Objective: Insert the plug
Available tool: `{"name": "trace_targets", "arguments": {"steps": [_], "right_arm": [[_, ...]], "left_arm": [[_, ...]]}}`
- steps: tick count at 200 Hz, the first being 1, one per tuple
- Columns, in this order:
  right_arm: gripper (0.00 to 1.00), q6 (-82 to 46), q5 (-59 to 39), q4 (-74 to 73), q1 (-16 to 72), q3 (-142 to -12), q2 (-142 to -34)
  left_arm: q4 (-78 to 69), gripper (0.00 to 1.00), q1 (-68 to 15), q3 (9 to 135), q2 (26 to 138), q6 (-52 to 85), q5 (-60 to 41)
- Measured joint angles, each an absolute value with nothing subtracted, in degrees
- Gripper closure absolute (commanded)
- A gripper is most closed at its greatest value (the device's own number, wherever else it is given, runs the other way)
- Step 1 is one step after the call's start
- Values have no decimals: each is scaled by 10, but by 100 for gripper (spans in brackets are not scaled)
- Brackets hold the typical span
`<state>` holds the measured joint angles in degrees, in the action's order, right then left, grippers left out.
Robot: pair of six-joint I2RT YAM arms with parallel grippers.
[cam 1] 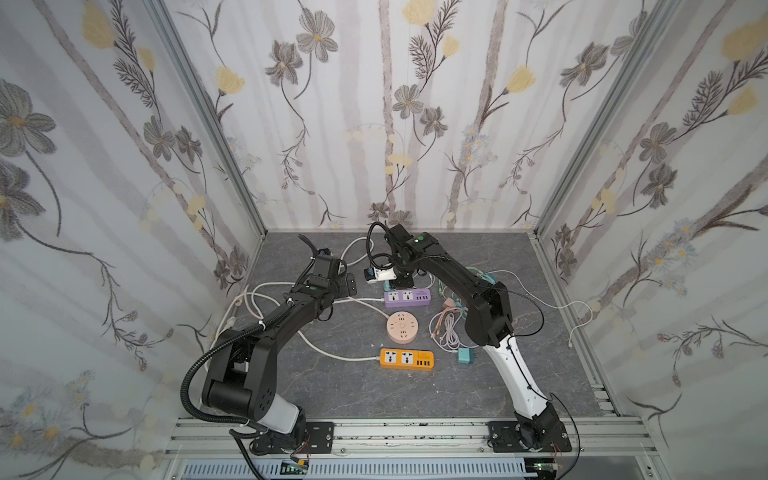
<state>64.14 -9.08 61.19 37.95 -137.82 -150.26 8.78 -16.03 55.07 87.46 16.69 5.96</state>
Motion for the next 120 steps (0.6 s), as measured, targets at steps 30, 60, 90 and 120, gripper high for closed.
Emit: {"name": "trace_targets", "arguments": {"steps": [30,60,90,120], "right_arm": [[100,642,-91,631,380,-1378,-1482],[100,644,-91,641,380,-1379,-1461],[100,650,-89,649,380,-1379,-1467],[100,652,-85,650,380,-1379,-1476]], "left_arm": [[88,0,-160,552,877,167,60],[88,0,-160,561,887,167,64],[92,0,-164,575,899,164,55],[93,0,-165,576,905,162,43]]}}
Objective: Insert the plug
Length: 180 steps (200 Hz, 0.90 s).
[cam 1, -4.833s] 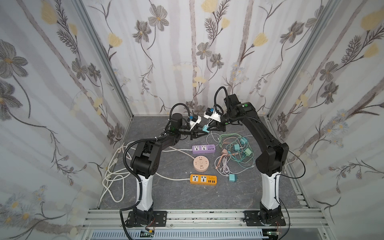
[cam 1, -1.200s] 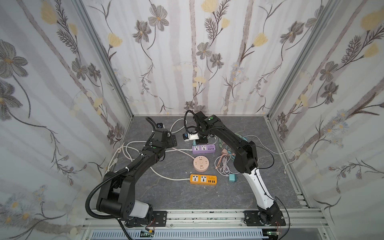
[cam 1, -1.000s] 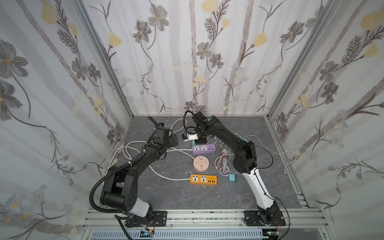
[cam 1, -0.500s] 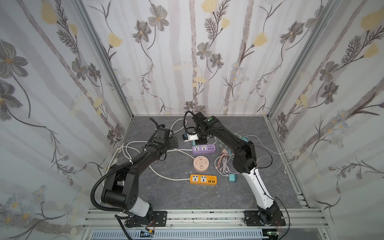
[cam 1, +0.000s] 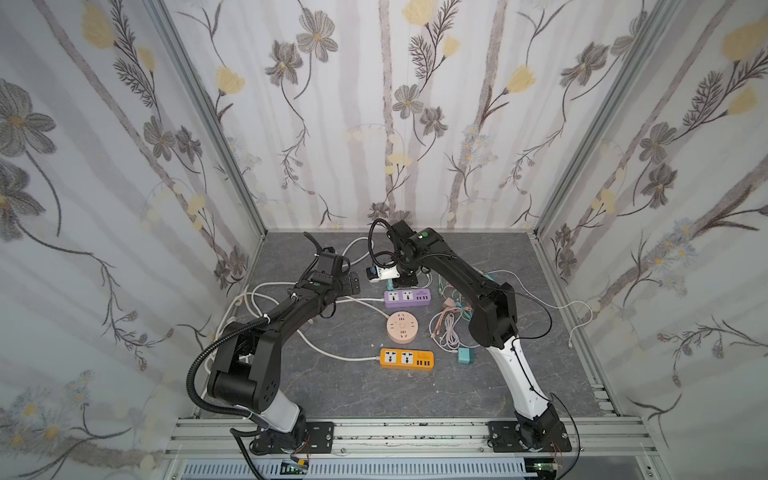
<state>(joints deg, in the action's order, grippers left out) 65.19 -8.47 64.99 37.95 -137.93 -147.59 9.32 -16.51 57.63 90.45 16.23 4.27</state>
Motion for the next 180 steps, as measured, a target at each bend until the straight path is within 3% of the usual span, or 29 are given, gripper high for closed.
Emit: {"name": "trace_targets", "arguments": {"steps": [180], "right_arm": [[100,654,-101,635,380,-1353,-1486]], "left_arm": [[116,0,-165,594,933,157,23]]}}
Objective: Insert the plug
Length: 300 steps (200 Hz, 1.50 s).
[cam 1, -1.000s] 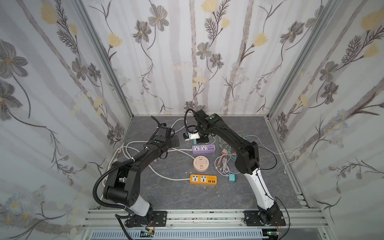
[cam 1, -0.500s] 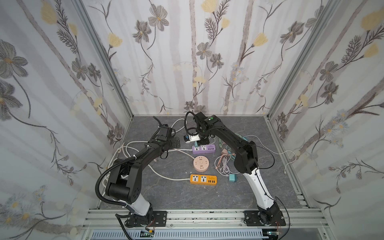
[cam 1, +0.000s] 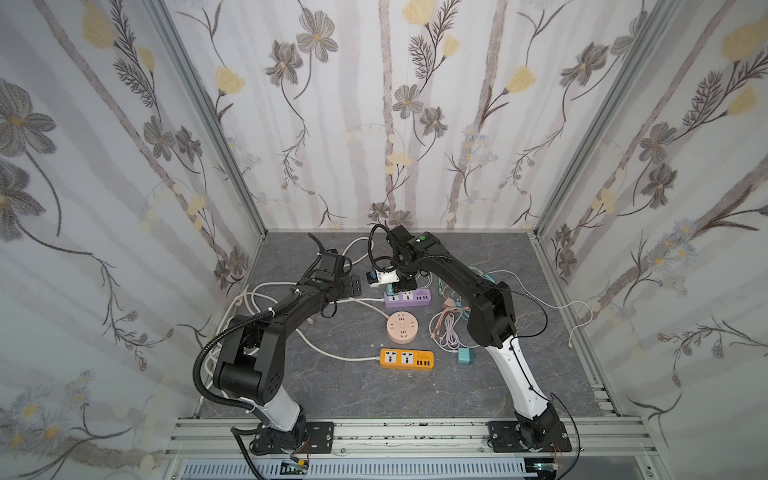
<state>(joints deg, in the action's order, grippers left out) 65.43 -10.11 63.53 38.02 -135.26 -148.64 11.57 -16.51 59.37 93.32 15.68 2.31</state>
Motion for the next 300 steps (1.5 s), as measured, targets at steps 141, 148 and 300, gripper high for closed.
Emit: {"name": "trace_targets", "arguments": {"steps": [141,148,300], "right_arm": [[100,661,-77,637,380,-1344,-1474],[100,661,-77,637,380,-1344,-1474],[100,655,-96,647,379,-1337,-1489]], "left_arm": [[119,0,-166,599,945,157,19],[119,0,-166,599,945,157,19],[126,0,-168,599,952,150,7]]}}
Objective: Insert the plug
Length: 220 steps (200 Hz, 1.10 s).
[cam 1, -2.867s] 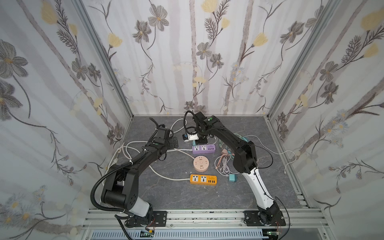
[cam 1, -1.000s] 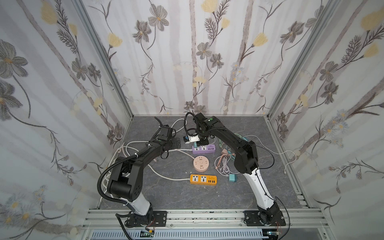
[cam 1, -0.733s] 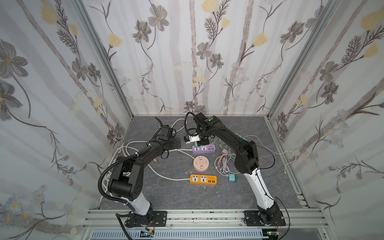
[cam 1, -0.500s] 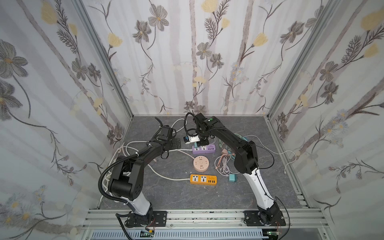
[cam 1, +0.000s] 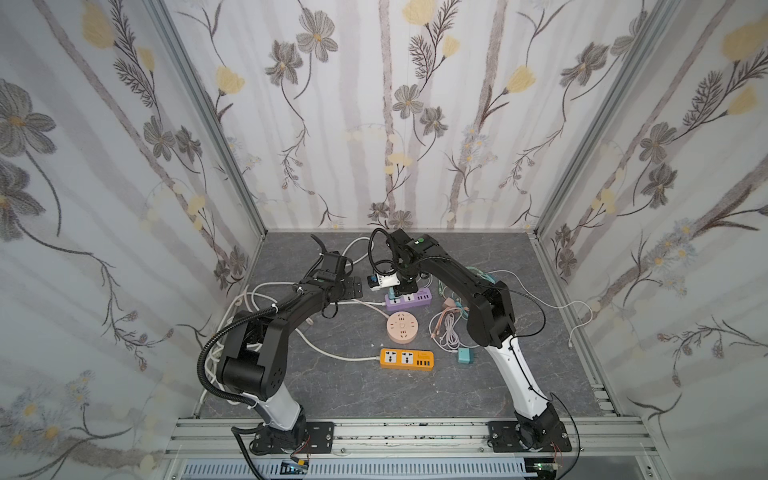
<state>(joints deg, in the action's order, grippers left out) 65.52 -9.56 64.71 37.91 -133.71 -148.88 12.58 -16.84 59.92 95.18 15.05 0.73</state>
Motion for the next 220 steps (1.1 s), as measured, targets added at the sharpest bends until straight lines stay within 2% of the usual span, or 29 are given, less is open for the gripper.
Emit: {"name": "trace_targets", "arguments": {"steps": [91,169,198,220], "right_arm": [[100,631,-105,716,377,-1352,-1501],[100,618,-45,705,400,-1345,-1508],[81,618,-46,704,400,-1347,-1505],[71,618,-46,708,400,-1357,-1502]], "left_arm": [[126,0,-182,627,973,135,-9],[128,0,-182,631,978,135,0],[129,0,-182,631,980,135,0],[136,0,-182,632,981,137,0]]}}
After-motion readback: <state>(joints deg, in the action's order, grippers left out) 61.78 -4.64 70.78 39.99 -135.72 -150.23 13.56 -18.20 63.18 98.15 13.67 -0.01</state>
